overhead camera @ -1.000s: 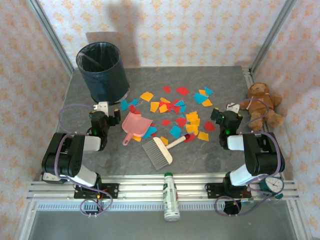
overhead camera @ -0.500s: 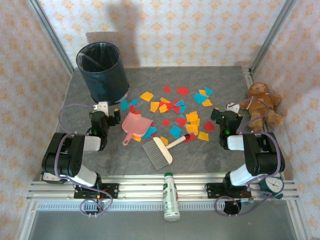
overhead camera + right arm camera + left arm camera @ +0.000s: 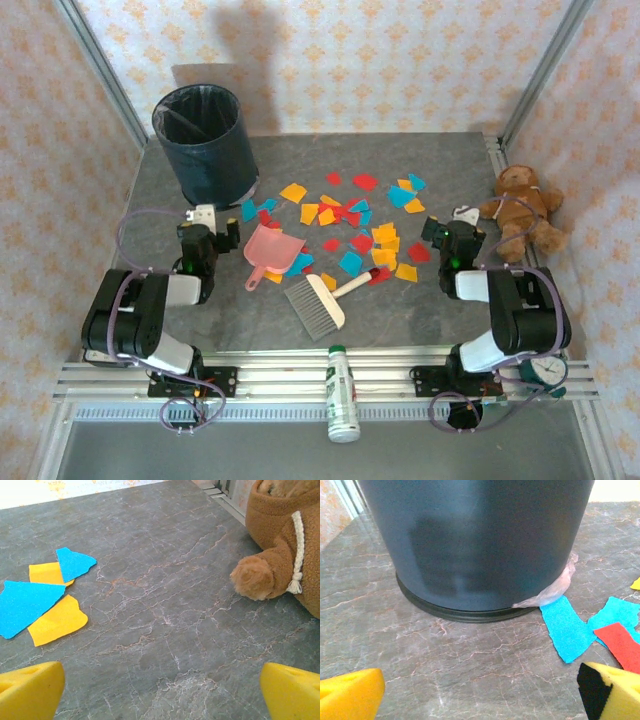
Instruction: Sweep away the paper scraps from the table
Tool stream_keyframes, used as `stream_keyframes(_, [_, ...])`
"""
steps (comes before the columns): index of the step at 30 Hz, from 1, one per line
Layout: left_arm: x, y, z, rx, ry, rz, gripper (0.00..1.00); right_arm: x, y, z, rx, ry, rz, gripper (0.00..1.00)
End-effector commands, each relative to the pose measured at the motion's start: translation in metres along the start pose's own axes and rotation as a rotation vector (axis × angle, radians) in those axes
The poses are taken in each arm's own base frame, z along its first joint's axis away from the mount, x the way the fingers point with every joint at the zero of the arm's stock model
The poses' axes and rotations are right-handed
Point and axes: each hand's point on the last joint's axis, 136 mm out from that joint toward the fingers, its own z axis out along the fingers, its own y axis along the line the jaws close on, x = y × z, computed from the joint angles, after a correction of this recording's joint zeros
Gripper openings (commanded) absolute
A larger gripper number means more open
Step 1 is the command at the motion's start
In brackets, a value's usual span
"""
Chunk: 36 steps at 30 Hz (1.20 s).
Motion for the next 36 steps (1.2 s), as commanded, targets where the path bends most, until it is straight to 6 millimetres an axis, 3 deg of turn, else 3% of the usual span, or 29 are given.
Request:
stream_keyframes(1, [-0.023,0.013,-0.014,-0.086,-0.072,-0.016,1.0,-0.027,-0.011,-0.007,0.071,-0.027,0.044,0.99])
stream_keyframes(6, [-0.036,0.012,-0.031,-0.098,-0.003,-0.045,1.0,-0.032,-0.019,-0.018,0.148,0.137,0.106,0.99])
stream_keyframes(10, [-0.037,-0.008,-0.049,-0.033,0.157,-0.001,1.0,-0.027,-0.004,-0.03,0.062,0.244,0.133,0.99])
stream_keyframes(15, [-0.033,-0.054,-0.074,0.152,0.294,-0.021,1.0,-0.02,0.011,-0.052,-0.042,0.323,0.18,0.99])
stream_keyframes(21, [-0.019,-0.129,-0.111,0.434,0.42,0.024,0.99,-0.008,0.028,-0.08,-0.168,0.41,0.217,0.99])
stream_keyframes(29, [0.009,-0.222,-0.155,0.697,0.544,0.312,0.93,0.022,0.037,-0.104,-0.26,0.483,0.272,0.99])
stream_keyframes(36, [0.043,-0.27,-0.174,0.79,0.657,0.62,0.8,0.027,0.041,-0.109,-0.288,0.505,0.291,0.99])
